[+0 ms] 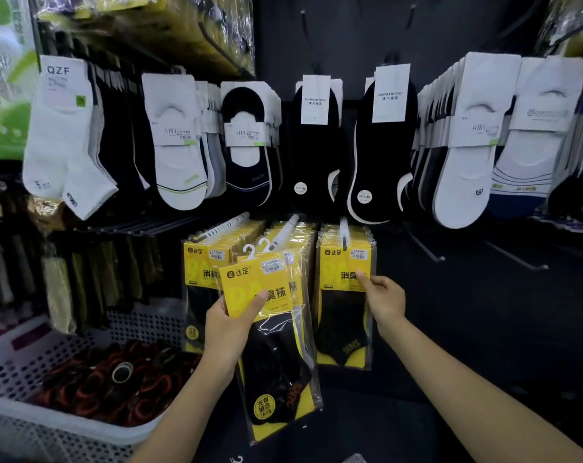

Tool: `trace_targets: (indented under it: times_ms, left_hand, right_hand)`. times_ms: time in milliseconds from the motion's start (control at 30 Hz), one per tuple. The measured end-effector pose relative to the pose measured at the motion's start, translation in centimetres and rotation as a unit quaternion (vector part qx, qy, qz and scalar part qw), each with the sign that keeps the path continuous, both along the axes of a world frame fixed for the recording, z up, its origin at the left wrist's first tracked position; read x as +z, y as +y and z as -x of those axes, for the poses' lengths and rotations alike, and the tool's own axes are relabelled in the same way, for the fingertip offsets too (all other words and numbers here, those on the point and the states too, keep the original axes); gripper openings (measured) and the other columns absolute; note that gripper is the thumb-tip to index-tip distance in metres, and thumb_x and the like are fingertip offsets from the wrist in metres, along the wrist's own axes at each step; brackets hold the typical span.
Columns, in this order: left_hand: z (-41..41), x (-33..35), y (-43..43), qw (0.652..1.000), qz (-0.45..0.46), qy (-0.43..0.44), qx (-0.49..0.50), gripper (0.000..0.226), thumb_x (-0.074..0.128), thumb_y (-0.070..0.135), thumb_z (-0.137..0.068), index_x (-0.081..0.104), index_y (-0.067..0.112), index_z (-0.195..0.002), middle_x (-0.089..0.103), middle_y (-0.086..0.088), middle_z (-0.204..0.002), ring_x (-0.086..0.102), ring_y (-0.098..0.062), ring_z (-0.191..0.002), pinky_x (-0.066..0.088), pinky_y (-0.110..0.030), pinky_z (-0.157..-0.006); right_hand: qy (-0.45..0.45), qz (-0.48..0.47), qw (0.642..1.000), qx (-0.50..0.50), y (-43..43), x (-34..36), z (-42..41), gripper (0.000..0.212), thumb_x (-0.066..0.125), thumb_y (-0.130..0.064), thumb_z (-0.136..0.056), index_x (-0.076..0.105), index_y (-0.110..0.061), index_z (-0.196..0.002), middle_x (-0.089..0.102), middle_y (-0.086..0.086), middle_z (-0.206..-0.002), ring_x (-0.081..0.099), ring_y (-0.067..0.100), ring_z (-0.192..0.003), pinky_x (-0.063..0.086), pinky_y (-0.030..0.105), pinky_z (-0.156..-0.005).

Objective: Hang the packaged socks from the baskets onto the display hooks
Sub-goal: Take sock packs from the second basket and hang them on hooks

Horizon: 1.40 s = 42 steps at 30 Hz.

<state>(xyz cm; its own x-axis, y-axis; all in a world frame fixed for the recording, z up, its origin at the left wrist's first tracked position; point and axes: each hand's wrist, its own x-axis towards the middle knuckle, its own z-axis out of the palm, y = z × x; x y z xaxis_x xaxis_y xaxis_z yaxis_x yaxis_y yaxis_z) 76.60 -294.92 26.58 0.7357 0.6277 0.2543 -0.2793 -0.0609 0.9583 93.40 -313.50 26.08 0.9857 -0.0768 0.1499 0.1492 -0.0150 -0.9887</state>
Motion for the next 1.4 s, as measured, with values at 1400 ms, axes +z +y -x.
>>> trace_targets:
  times_ms: [1400]
  left_hand:
    - [0.3,0.9,-1.0,1.000,-0.007,-0.030,0.000,0.013,0.073,0.026,-0.081,0.063,0.032,-0.087,0.069,0.017,-0.078,0.064,0.010,-0.068,0.043,-0.010,-0.058]
  right_hand:
    - [-0.011,-0.079,0.996,0.025,0.3,1.6,2.8,0.011,0.067,-0.020,-0.088,0.063,-0.010,-0.090,0.069,0.004,-0.087,0.065,0.017,-0.081,0.054,0.028,-0.070]
